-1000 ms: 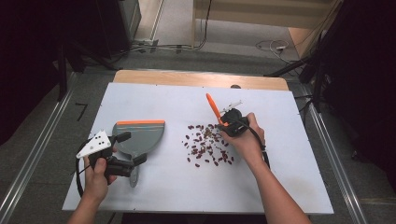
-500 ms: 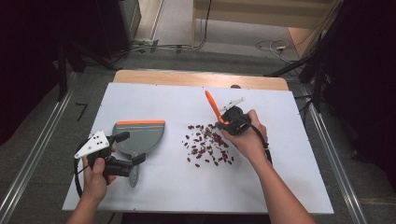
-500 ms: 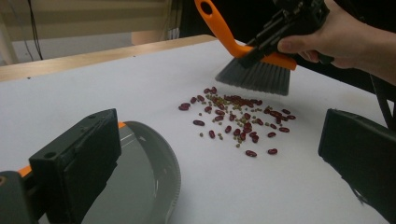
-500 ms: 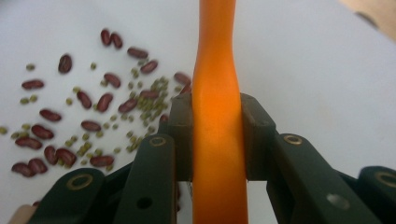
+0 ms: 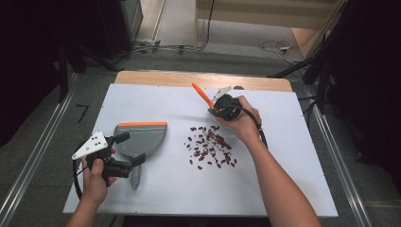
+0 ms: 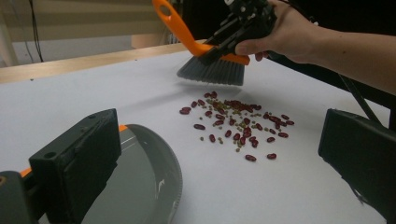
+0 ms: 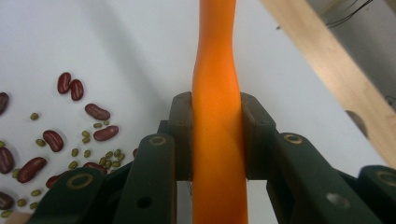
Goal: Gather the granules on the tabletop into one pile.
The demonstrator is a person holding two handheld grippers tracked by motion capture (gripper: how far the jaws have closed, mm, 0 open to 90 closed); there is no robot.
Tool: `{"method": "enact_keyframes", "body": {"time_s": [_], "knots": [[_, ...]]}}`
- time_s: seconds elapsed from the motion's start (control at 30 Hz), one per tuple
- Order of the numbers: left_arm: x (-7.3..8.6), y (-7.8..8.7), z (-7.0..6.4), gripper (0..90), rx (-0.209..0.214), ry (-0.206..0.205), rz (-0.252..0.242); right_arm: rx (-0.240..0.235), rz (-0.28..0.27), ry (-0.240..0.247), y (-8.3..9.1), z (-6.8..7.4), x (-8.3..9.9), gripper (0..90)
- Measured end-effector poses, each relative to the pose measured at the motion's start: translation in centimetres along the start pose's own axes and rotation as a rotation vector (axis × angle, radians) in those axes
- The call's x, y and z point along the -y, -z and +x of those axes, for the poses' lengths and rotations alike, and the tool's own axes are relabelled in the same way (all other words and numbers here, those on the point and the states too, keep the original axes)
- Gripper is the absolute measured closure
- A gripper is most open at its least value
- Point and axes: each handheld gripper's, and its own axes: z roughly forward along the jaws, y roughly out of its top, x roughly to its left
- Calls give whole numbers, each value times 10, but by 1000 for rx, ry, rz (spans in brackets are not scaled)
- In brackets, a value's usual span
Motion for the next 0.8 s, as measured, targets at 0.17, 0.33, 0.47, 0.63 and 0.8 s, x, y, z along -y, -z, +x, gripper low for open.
{"method": "enact_keyframes", "body": {"time_s": [0.17,0.33,0.47,0.63,0.8], "knots": [[1,-1,1,0,-1,5,9,-48,40,25,-5,13,-3,693],[0,-2,-2,0,1,-3,8,-92,42,40,0,26,0,692],[-2,-2,-4,0,4,-8,4,-109,32,68,7,36,5,692],[-2,-3,-5,0,7,-10,5,-147,25,76,15,46,9,692],[-2,-3,-5,0,10,-7,3,-174,14,99,20,49,12,692]]}}
